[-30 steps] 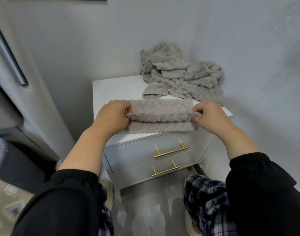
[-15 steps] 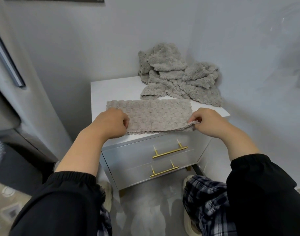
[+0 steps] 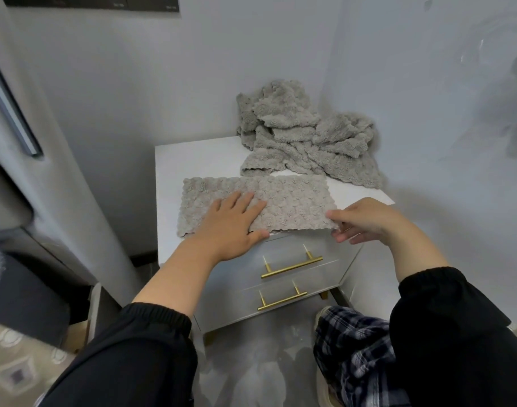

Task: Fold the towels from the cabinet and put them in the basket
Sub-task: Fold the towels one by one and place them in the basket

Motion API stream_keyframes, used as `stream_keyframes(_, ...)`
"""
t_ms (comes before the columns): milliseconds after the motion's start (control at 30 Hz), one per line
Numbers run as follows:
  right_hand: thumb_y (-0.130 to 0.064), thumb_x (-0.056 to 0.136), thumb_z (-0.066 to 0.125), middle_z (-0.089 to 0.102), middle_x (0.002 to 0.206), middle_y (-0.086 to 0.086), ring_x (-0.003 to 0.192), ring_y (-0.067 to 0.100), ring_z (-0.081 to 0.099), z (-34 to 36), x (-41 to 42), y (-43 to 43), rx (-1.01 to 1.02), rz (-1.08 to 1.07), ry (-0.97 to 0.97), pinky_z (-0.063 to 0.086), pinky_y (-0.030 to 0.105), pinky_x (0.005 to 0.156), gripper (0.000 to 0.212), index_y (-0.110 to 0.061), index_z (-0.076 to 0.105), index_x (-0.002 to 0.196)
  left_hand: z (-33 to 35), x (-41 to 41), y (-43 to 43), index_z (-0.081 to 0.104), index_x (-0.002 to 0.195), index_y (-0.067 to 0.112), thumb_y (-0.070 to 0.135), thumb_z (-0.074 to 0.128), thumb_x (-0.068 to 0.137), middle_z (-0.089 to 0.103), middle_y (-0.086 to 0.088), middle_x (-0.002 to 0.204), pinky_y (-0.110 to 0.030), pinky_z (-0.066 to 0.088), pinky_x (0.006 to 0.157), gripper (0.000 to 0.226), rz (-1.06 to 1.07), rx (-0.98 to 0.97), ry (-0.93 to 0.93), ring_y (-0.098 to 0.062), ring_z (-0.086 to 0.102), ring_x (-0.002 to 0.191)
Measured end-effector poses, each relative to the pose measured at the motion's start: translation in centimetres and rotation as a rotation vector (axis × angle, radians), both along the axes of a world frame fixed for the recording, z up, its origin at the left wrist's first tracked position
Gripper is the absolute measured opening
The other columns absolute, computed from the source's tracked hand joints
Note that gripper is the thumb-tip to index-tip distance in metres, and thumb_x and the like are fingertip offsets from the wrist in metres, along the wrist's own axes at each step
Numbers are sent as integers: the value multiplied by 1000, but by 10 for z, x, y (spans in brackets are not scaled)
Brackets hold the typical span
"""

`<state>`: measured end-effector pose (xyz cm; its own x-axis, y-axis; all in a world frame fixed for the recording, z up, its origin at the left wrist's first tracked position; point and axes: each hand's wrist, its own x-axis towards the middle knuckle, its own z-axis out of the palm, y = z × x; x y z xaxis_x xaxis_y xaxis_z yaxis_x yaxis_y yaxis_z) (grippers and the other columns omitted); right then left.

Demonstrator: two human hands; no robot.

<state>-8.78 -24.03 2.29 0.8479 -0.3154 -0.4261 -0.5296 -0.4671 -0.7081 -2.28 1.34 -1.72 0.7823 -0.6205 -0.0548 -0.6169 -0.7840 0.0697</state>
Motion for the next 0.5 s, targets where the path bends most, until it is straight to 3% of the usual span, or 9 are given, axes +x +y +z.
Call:
stream_keyframes(100,-20,86,70,67,72,11,66,20,66,2,1,3,90,-32,-51,52,30,65,20,-6,60,76,5,-1,-4,22,150,29,59,33,95,26,-2,154,-40,27,110,63,10,-39,-84,-24,23,139)
stream_keyframes(200,-10,85,68,59,67,7,63,19,60,2,5,8,174,-129,-209,52,32,65,22,-9,55,67,14,-9,-12,45,136,25,60,39,92,48,-1,129,-33,41,90,56,-12,-91,-128,-20,42,116)
stream_keyframes(267,-4,86,64,56,66,6,63,17,57,5,6,13,302,-225,-368,54,31,69,25,-10,52,65,24,-14,-17,62,114,23,60,41,91,58,1,106,-32,45,78,48,-36,-178,-24,-17,53,97)
stream_keyframes(367,6,86,57,53,55,1,53,13,54,12,6,17,550,-247,-527,49,24,53,29,-12,48,66,34,-24,-21,68,76,11,49,53,92,64,-1,69,-29,42,65,44,20,-537,299,-14,53,64)
stream_keyframes(433,9,85,58,50,49,-2,46,11,47,18,5,19,574,-157,-575,37,22,45,31,-14,48,66,36,-23,-22,65,75,15,42,63,87,61,4,70,-28,41,66,30,150,-739,188,-12,51,65)
stream_keyframes(500,8,80,64,50,50,-2,45,11,44,22,0,25,544,-54,-614,32,22,45,32,-16,50,66,36,-17,-20,59,92,22,39,73,79,61,11,89,-23,43,72,25,271,-962,201,-7,54,78)
